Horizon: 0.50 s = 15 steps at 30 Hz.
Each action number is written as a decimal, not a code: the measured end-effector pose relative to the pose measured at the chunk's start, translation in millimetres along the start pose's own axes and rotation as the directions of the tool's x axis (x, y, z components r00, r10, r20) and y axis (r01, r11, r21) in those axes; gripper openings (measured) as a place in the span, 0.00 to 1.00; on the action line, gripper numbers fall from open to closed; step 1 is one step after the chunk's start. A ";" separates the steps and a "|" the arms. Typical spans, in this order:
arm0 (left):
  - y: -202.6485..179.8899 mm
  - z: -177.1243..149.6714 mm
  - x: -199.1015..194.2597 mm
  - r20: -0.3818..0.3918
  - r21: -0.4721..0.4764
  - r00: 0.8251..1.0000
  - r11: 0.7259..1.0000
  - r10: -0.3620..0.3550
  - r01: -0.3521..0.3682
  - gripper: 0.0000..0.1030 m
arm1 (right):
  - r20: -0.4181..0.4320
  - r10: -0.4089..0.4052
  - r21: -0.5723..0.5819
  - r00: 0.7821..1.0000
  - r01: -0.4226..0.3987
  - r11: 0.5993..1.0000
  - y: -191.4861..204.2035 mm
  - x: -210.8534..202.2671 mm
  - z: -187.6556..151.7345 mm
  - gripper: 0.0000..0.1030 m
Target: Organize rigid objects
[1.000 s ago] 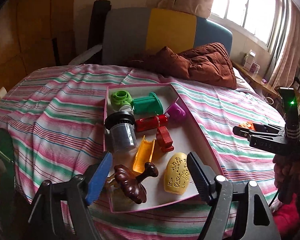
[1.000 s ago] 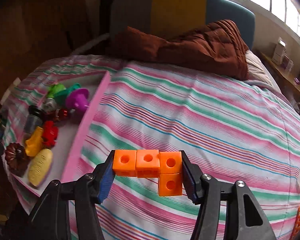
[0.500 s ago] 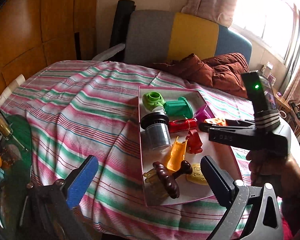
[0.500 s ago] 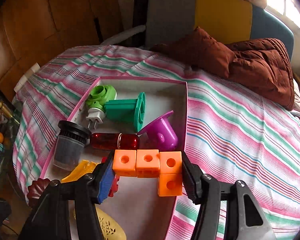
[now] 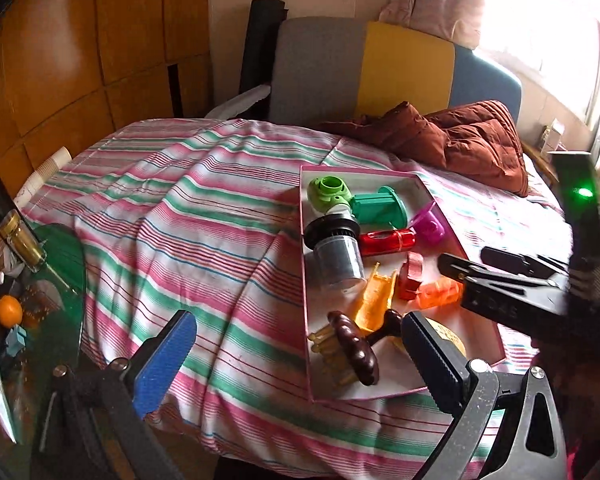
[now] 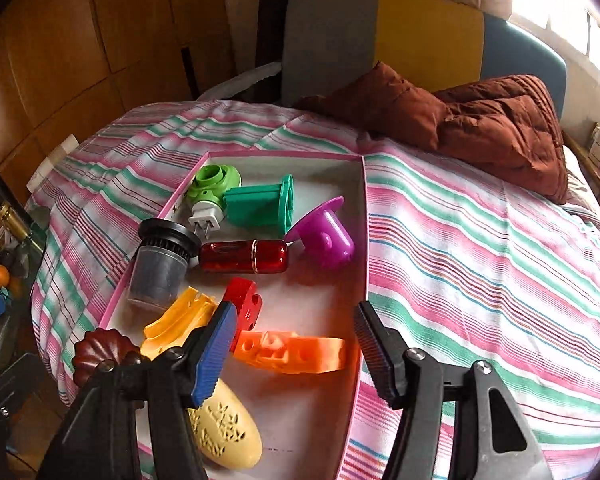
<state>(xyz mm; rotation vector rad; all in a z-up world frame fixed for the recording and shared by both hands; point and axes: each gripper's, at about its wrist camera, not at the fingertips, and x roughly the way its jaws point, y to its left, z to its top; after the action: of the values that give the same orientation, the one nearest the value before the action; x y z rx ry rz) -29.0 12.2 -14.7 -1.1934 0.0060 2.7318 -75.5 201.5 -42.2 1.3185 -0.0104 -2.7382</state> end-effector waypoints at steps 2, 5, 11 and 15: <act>-1.7 -2.3 -3.0 -0.003 -0.003 1.000 1.000 0.001 -0.001 1.00 | 0.037 -0.031 0.012 0.999 0.030 0.999 3.9 -15.7 -7.0 0.64; -5.5 -5.7 -9.8 0.017 0.005 1.000 1.000 0.021 -0.021 1.00 | 0.085 -0.071 0.036 0.994 0.068 0.997 9.2 -36.2 -19.0 0.64; -7.3 -13.2 -20.8 0.045 0.006 0.999 1.000 0.016 -0.016 1.00 | 0.119 -0.101 0.058 0.988 0.095 0.994 18.3 -57.0 -38.0 0.64; -7.3 -16.6 -23.1 0.044 0.000 0.999 1.000 0.023 -0.023 1.00 | 0.130 -0.098 0.063 0.987 0.090 0.994 22.7 -67.3 -47.4 0.64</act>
<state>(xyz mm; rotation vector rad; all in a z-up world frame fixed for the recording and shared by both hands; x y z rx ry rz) -0.3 15.0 -8.7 -1.1400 0.0150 2.7766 5.2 187.1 -18.3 1.1765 -0.0377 -2.9217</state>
